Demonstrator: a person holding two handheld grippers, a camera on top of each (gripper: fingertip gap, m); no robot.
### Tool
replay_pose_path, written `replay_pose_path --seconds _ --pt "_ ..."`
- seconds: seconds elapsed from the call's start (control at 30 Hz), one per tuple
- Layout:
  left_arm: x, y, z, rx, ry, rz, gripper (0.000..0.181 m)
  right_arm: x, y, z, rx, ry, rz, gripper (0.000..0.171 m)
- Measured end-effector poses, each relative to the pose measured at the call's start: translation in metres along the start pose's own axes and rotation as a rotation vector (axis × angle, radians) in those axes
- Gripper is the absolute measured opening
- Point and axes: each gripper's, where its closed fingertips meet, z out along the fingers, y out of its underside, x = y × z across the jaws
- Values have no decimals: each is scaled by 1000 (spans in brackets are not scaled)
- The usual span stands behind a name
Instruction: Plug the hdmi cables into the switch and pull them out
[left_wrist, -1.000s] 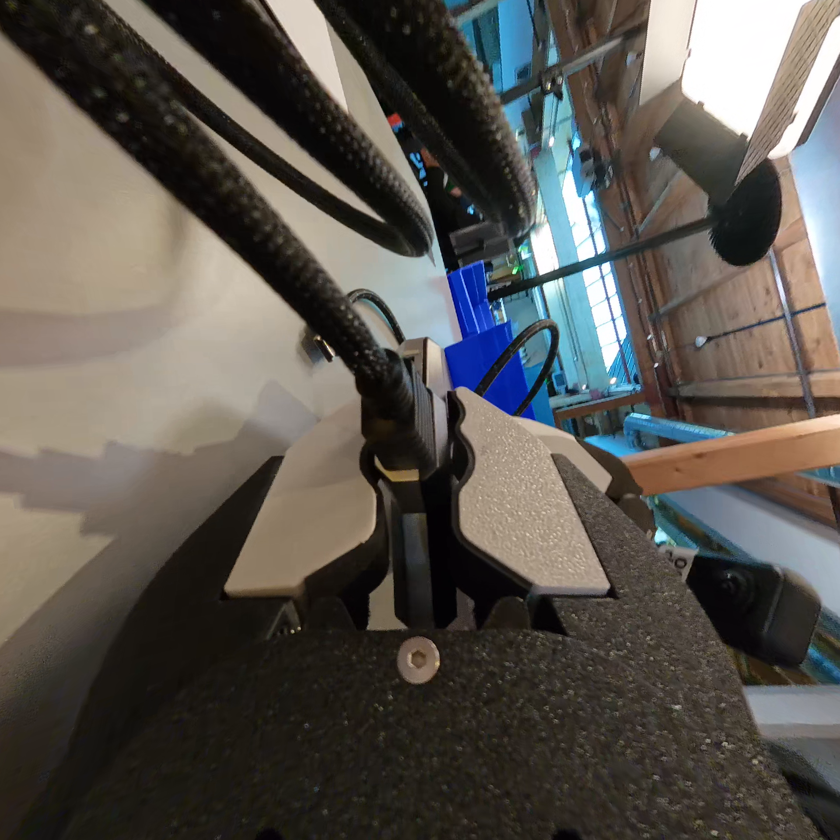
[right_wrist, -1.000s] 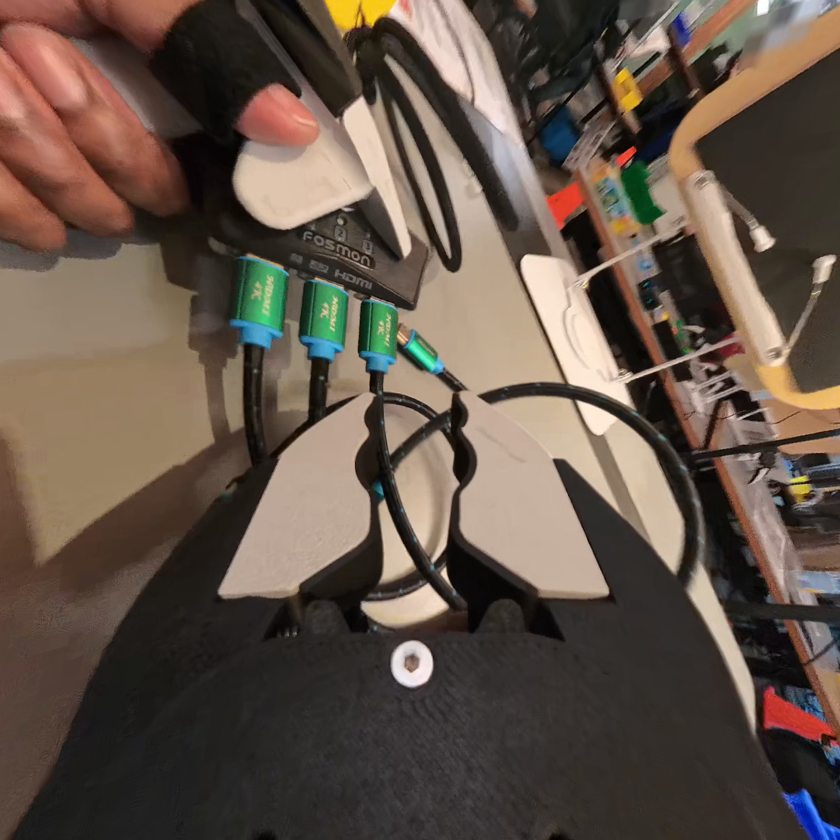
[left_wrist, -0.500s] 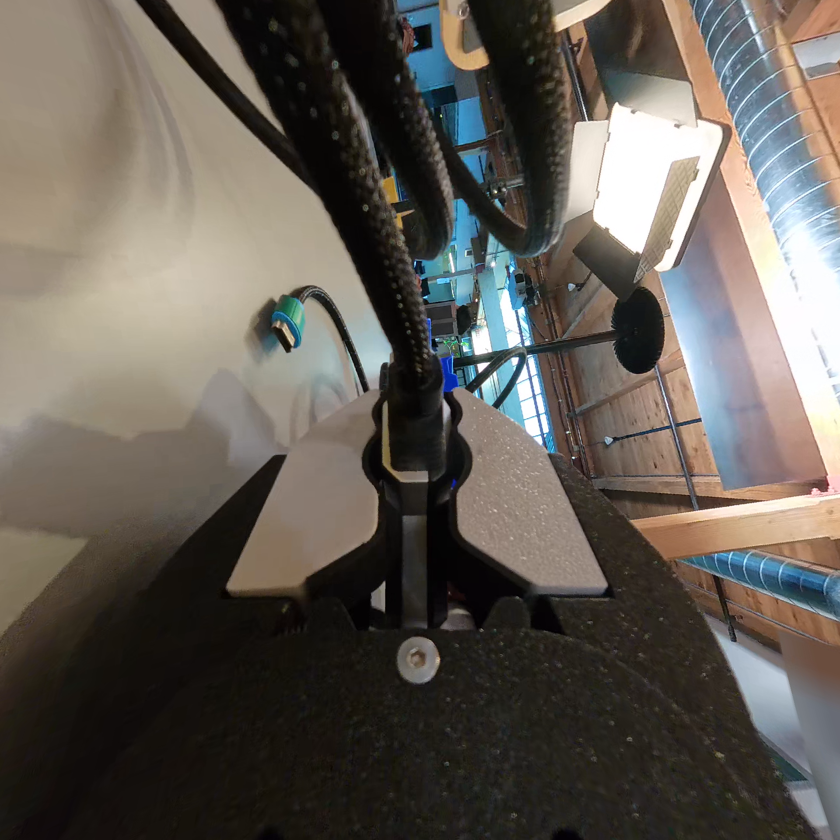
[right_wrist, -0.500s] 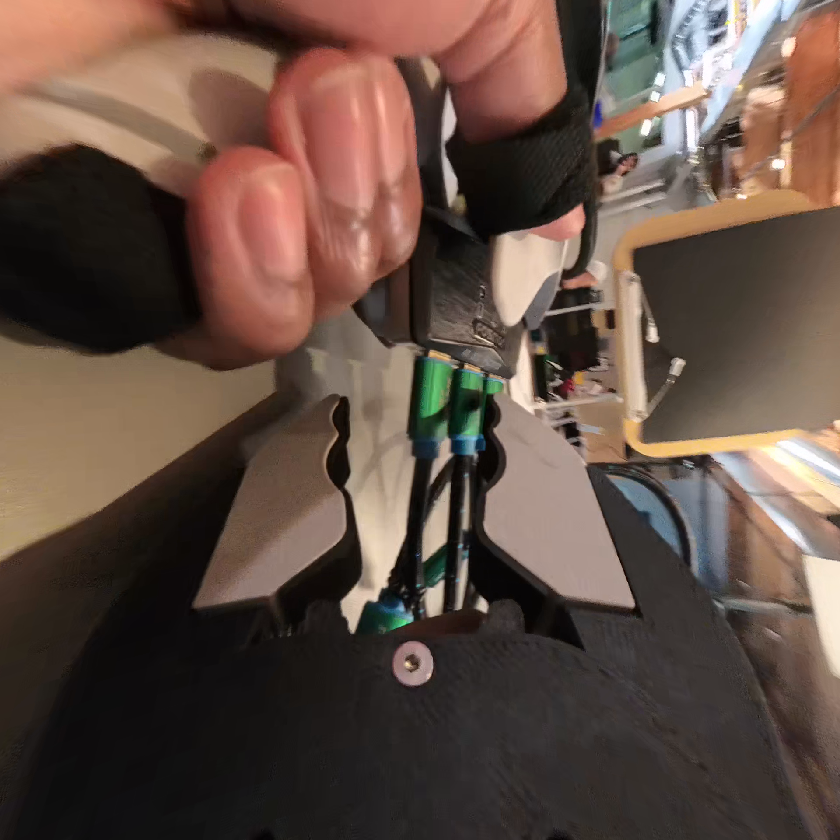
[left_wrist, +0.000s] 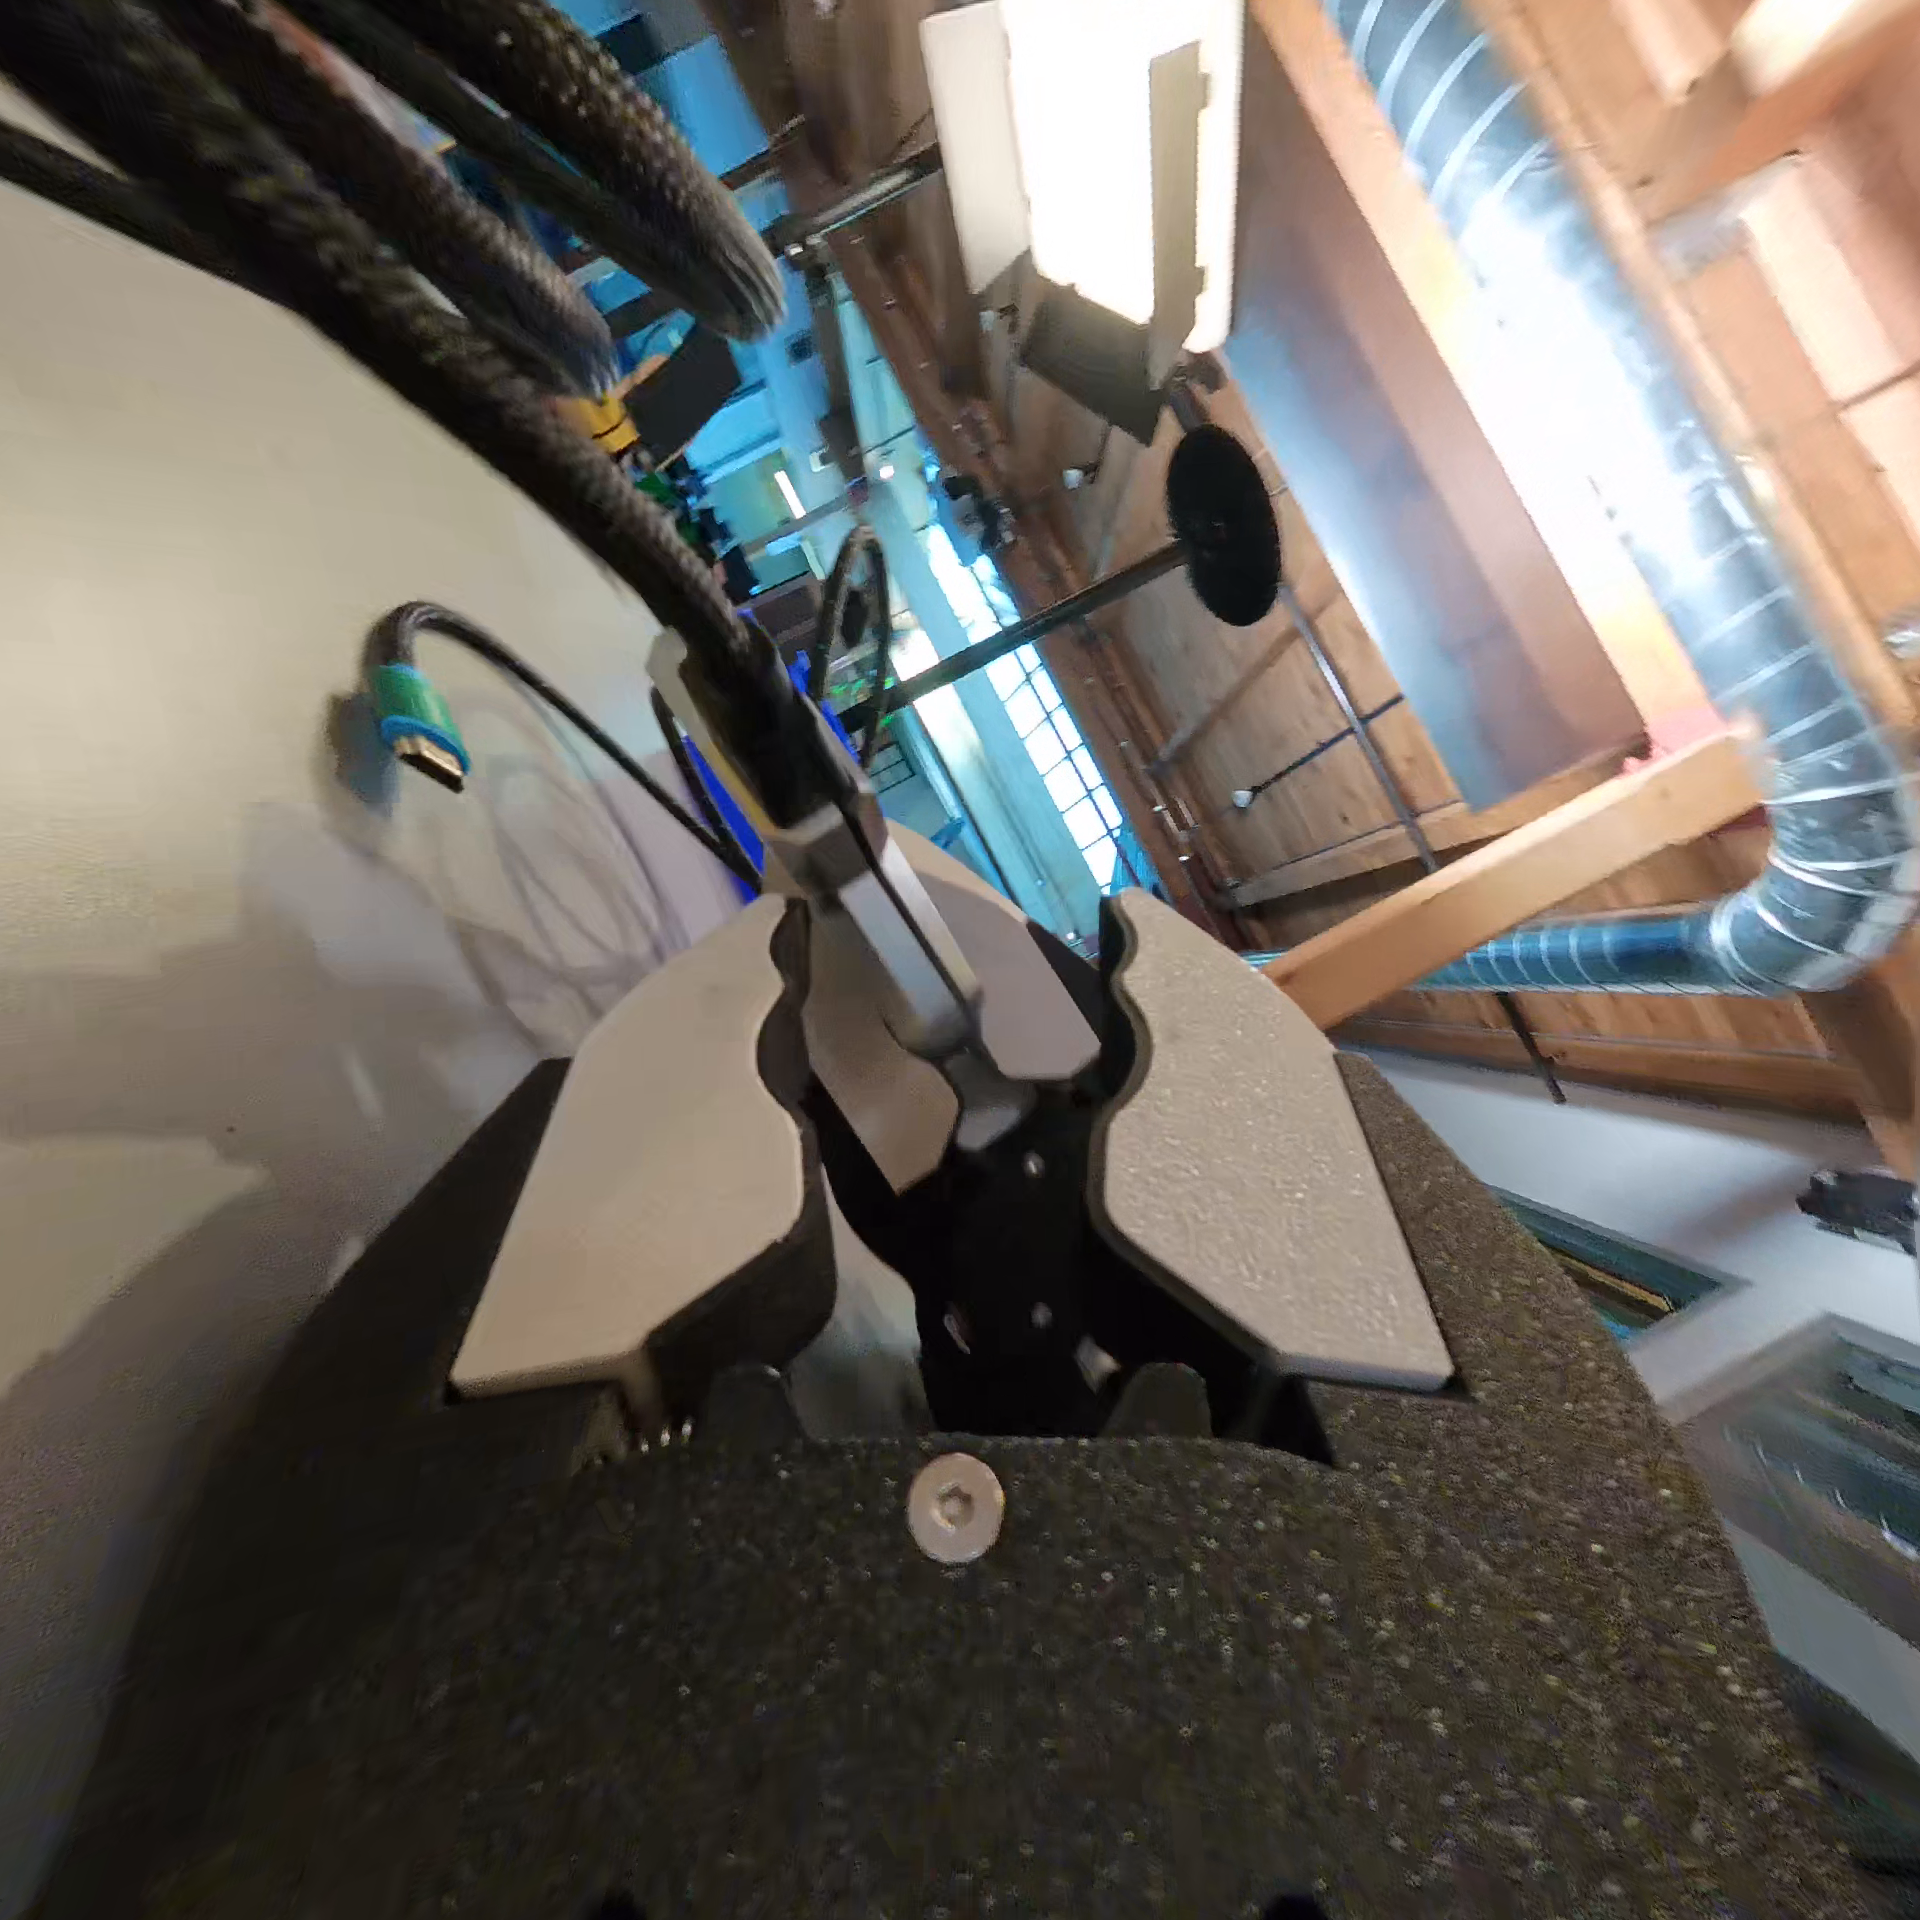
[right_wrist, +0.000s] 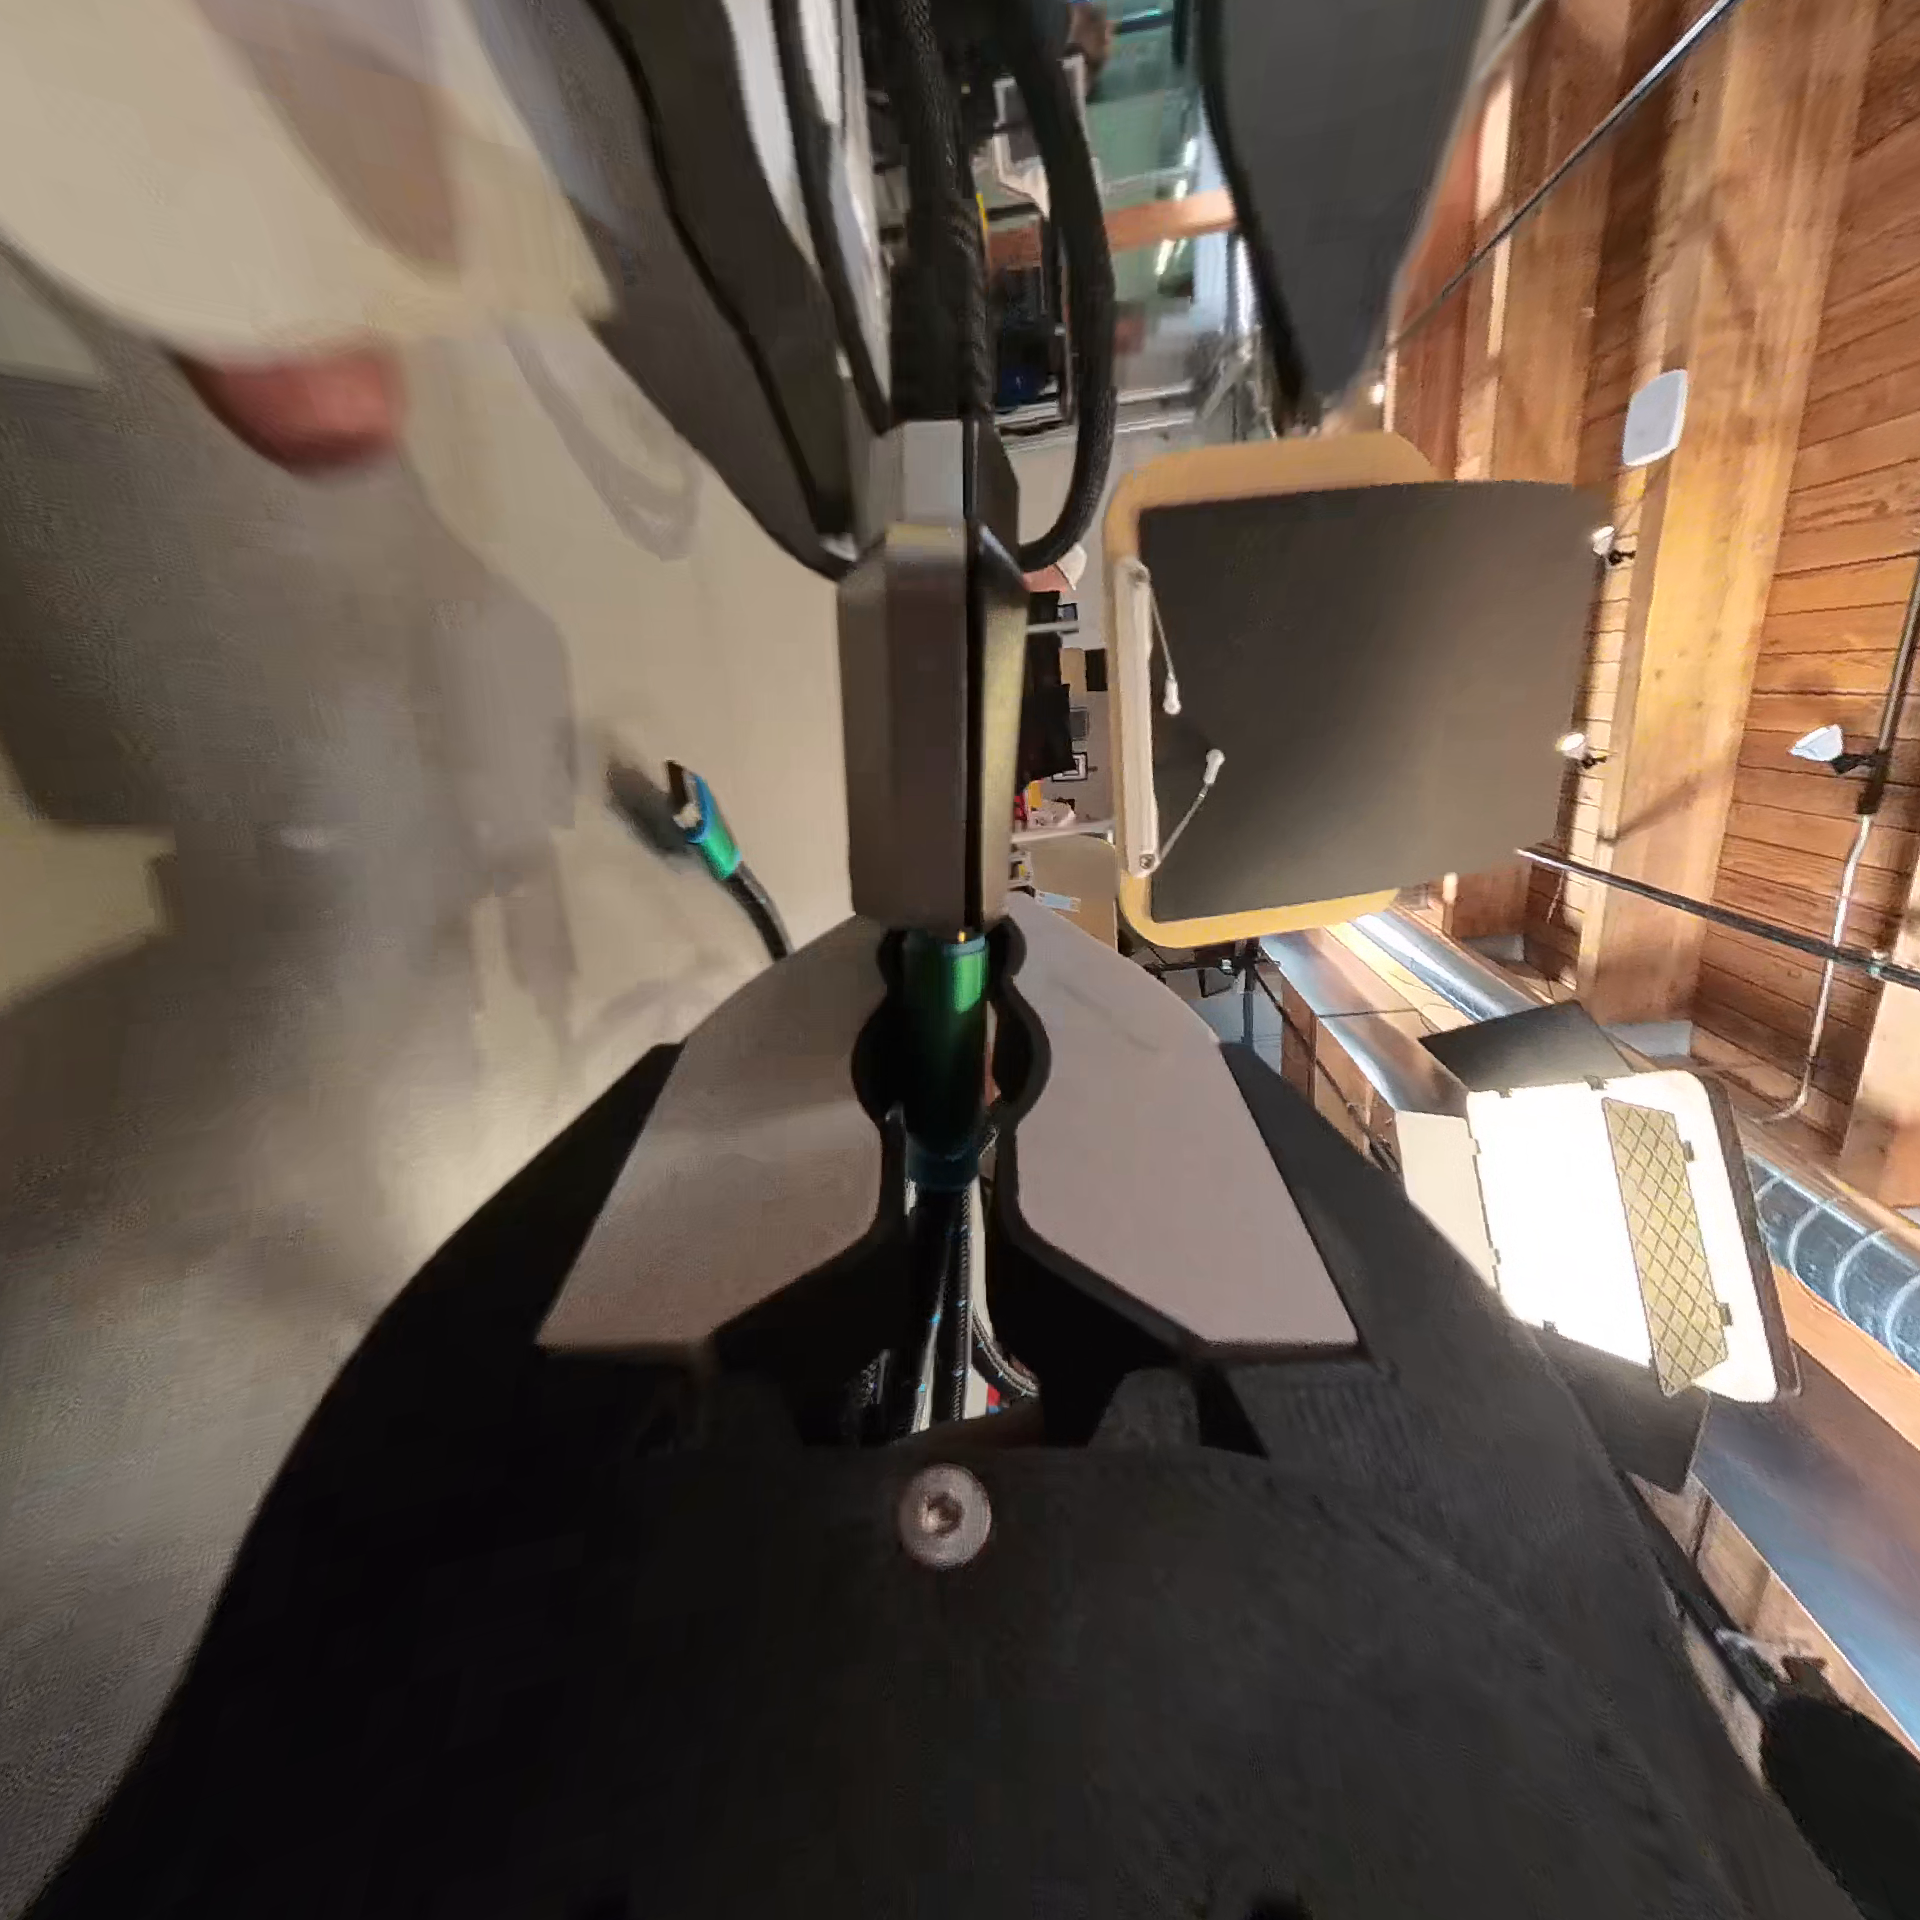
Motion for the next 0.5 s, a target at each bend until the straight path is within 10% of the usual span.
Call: replay_pose_path --seconds 0.5 --pt "13 -2 -12 36 20 112 42 223 95 -21 -90 176 189 12"
